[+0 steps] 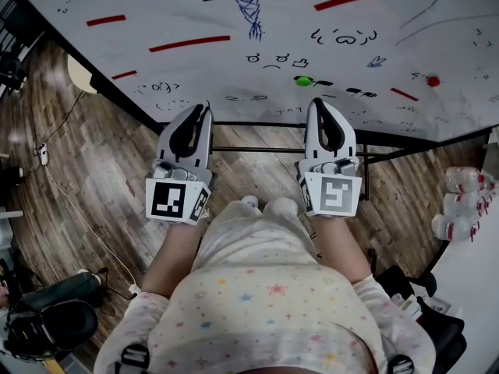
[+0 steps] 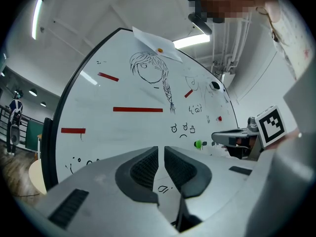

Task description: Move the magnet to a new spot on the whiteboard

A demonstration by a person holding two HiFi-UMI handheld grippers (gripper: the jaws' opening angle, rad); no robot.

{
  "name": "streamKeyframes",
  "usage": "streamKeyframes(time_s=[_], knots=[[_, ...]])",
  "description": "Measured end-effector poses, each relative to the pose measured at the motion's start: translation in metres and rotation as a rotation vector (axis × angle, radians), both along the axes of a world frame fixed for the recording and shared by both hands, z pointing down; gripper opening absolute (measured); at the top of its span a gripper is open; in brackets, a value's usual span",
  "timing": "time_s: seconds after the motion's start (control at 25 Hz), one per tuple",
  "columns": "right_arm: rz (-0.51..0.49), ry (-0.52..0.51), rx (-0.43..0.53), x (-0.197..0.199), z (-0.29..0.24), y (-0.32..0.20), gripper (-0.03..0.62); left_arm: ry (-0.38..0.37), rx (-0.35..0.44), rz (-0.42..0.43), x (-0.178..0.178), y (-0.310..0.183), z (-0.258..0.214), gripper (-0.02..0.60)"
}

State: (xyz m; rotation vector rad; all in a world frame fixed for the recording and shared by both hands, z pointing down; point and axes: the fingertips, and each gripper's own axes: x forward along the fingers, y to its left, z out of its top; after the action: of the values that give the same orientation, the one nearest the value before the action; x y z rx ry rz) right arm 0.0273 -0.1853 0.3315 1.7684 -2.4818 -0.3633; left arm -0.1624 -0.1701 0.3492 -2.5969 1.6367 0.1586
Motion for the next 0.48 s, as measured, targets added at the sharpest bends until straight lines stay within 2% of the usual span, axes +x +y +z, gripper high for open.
streamKeyframes(time_s=[0.48], knots=[[0.002, -0.017, -0.003, 0.0078, 0.0001, 0.0053, 0.0, -0.001, 0.003, 0.014, 0.0059, 0.002, -0.0002, 0.043]])
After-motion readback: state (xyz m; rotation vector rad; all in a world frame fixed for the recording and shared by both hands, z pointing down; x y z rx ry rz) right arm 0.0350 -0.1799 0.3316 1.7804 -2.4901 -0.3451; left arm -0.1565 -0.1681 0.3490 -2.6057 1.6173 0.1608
